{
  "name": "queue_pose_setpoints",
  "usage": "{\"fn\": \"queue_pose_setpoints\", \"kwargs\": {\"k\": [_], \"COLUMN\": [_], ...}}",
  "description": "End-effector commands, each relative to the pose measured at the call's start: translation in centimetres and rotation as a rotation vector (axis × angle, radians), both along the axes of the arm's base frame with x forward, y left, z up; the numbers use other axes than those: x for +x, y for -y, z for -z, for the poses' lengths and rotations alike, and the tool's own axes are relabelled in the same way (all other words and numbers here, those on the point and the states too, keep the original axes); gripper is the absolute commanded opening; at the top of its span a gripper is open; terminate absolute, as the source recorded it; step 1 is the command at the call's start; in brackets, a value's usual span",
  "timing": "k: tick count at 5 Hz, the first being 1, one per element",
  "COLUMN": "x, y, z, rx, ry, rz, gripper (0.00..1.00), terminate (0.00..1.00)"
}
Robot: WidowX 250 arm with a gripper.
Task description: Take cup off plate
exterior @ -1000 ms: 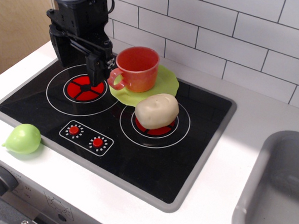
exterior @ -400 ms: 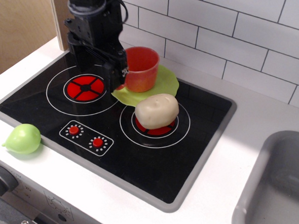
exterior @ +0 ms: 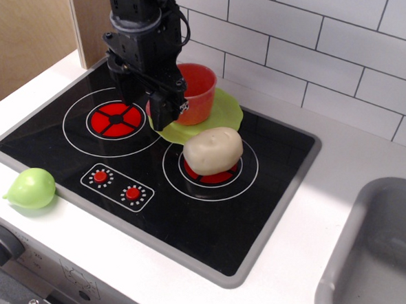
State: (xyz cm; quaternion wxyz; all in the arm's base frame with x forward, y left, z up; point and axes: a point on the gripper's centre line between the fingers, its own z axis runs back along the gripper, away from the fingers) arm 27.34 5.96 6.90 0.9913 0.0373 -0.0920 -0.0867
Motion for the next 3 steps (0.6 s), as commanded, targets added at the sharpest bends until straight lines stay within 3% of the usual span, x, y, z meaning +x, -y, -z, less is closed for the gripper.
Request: {"fn": "queue_pose_setpoints", "kwargs": {"k": [1,3], "x": [1.2,0.5], "y": [0.0,-0.4], "z": [-1.2,-2.9], "rx": [0.024,0.001], "ry": [0.057,0.125], "rz": [-0.022,-0.057], "gripper": [0.0,0.0], "terminate": [0.0,0.0]}}
